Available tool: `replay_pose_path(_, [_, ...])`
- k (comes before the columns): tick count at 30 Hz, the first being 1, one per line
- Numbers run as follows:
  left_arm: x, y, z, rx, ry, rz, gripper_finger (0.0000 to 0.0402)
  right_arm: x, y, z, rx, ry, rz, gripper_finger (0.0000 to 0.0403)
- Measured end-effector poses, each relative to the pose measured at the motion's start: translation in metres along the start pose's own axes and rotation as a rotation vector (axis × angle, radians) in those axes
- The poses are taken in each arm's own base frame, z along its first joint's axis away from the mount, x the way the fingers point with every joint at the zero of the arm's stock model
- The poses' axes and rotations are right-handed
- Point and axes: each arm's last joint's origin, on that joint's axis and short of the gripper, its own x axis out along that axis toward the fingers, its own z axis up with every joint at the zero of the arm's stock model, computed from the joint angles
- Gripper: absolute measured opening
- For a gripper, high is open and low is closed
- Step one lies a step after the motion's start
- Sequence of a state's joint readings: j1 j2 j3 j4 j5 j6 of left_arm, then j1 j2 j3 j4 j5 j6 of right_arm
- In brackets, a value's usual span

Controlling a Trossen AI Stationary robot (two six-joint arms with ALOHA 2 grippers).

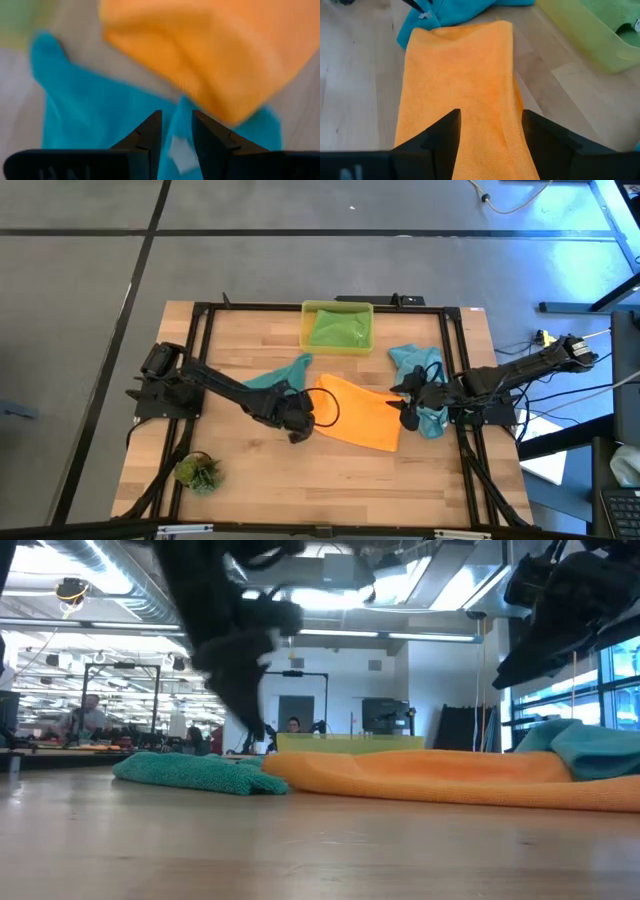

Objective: Fold microfiber towels
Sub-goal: Fold the orange microfiber cloth

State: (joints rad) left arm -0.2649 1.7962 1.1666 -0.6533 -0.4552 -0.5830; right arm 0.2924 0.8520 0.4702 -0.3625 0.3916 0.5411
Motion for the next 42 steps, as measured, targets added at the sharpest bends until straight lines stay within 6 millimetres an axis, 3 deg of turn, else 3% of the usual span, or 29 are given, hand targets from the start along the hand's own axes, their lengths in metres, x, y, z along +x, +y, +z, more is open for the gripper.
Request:
replay_pose_path(6, [0.024,0.014,-0.045,-0.056,0.227,-0.013,0.0096,0.0,0.0,0.0,-0.001,0.001,-0.001,0.0213])
replay_pose_path(11, [0.013,0.038,-0.075,-0.125,0.493,0.246,0.0096,0.0,0.0,0.0,0.004,-0.001,0.0,0.0213])
replay_pose_path(16, [-0.019,0.032,-0.053,-0.158,0.245,0.262,0.0096,0.0,0.003,0.004,0.018,-0.04,0.024,0.0213])
replay_pose_path(21, [-0.036,0.01,-0.016,-0.145,-0.141,0.077,0.0096,0.003,0.006,0.008,0.014,-0.079,0.046,0.0213])
replay_pose_path(25, [-0.027,-0.003,-0.001,-0.113,-0.251,-0.014,0.0096,0.013,0.011,0.007,0.004,-0.058,0.048,0.0213])
replay_pose_path(34, [0.023,-0.023,0.0,-0.073,-0.185,-0.116,0.0096,0.052,0.021,-0.002,-0.037,0.005,0.016,0.0213])
replay_pose_path(38, [0.036,-0.025,-0.004,-0.057,-0.141,-0.108,0.0096,0.069,0.008,-0.007,0.016,0.092,-0.061,0.0205])
replay_pose_path(42, [0.037,-0.024,-0.009,-0.056,-0.1,-0.094,0.0096,0.085,-0.006,-0.012,0.044,0.163,-0.123,0.017])
